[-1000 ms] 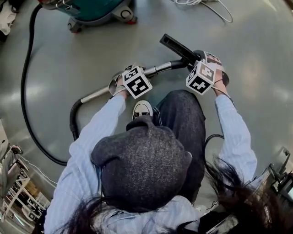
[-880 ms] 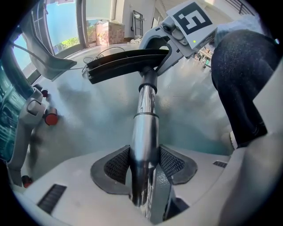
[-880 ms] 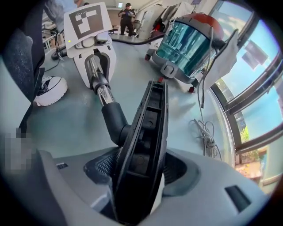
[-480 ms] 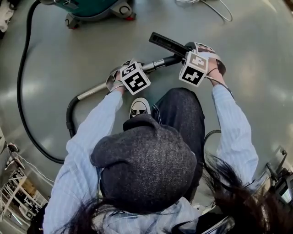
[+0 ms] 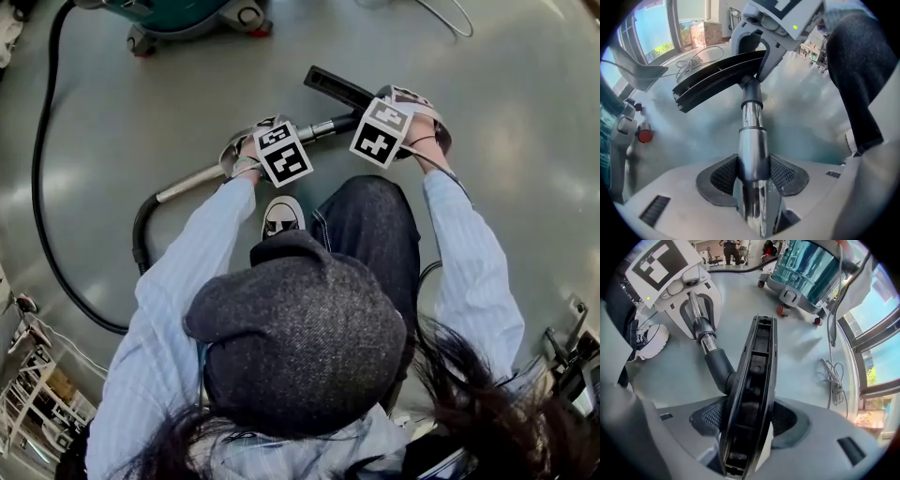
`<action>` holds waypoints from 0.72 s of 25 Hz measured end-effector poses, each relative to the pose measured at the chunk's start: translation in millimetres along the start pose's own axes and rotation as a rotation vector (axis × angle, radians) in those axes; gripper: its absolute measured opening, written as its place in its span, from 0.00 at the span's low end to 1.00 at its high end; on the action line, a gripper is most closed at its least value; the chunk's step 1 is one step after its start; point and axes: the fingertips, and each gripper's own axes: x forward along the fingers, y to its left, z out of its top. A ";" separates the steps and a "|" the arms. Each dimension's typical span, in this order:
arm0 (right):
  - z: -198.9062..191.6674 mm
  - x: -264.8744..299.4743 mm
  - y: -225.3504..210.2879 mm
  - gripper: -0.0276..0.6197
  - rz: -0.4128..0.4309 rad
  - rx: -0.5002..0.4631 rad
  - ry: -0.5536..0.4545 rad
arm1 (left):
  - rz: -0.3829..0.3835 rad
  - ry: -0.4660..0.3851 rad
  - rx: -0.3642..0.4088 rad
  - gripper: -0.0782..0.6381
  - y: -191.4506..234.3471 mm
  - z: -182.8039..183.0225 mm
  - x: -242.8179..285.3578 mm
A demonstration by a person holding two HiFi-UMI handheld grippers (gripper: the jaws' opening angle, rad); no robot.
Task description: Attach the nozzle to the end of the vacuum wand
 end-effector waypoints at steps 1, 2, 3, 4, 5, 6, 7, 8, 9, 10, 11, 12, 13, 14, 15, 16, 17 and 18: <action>-0.3 0.1 -0.8 0.45 -0.018 -0.004 -0.008 | -0.006 -0.009 -0.021 0.39 0.6 0.3 0.2; -0.5 0.0 -2.1 0.45 -0.034 0.000 -0.018 | -0.007 -0.015 -0.035 0.39 1.7 0.8 -0.1; -0.6 0.1 -3.2 0.45 -0.044 0.015 -0.030 | -0.001 -0.019 -0.045 0.39 2.9 0.8 -0.8; -1.2 0.4 -3.6 0.45 -0.046 0.045 -0.046 | 0.014 -0.022 -0.055 0.39 3.9 0.2 -1.8; -2.8 1.0 -3.2 0.45 -0.038 0.085 -0.062 | 0.035 -0.024 -0.065 0.39 4.9 -1.3 -3.2; -5.7 1.4 -2.6 0.45 -0.021 0.126 -0.074 | 0.061 -0.024 -0.071 0.39 6.1 -3.7 -5.2; -10.4 1.8 -2.4 0.45 -0.005 0.160 -0.078 | 0.086 -0.020 -0.073 0.39 7.3 -7.5 -7.8; -16.6 2.1 -3.0 0.45 0.005 0.180 -0.075 | 0.105 -0.013 -0.072 0.39 8.2 -13.0 -10.7; -23.8 2.6 -4.3 0.45 0.007 0.191 -0.069 | 0.115 -0.005 -0.071 0.39 8.9 -20.1 -13.3; -30.8 3.3 -5.3 0.45 0.010 0.201 -0.065 | 0.117 0.001 -0.075 0.39 9.4 -28.2 -15.4; -35.7 3.8 -5.2 0.45 0.019 0.216 -0.071 | 0.115 0.002 -0.085 0.39 10.0 -36.5 -17.0; -38.1 3.9 -3.5 0.45 0.033 0.238 -0.085 | 0.112 -0.003 -0.100 0.39 10.4 -43.8 -18.5; -37.9 3.5 -1.0 0.45 0.047 0.256 -0.105 | 0.111 -0.013 -0.119 0.39 10.3 -49.4 -20.1; -36.2 2.8 0.9 0.45 0.057 0.262 -0.125 | 0.114 -0.023 -0.136 0.39 9.7 -53.3 -21.2; -34.9 1.8 2.2 0.44 0.063 0.263 -0.138 | 0.120 -0.030 -0.146 0.39 9.1 -55.9 -21.2; -35.2 0.8 3.6 0.40 0.075 0.270 -0.143 | 0.125 -0.037 -0.149 0.39 8.6 -56.9 -19.7; -36.2 -0.2 5.7 0.39 0.095 0.285 -0.142 | 0.128 -0.050 -0.151 0.38 8.3 -56.4 -17.3; -36.6 -0.9 8.0 0.39 0.115 0.300 -0.140 | 0.131 -0.067 -0.158 0.38 8.3 -55.2 -15.1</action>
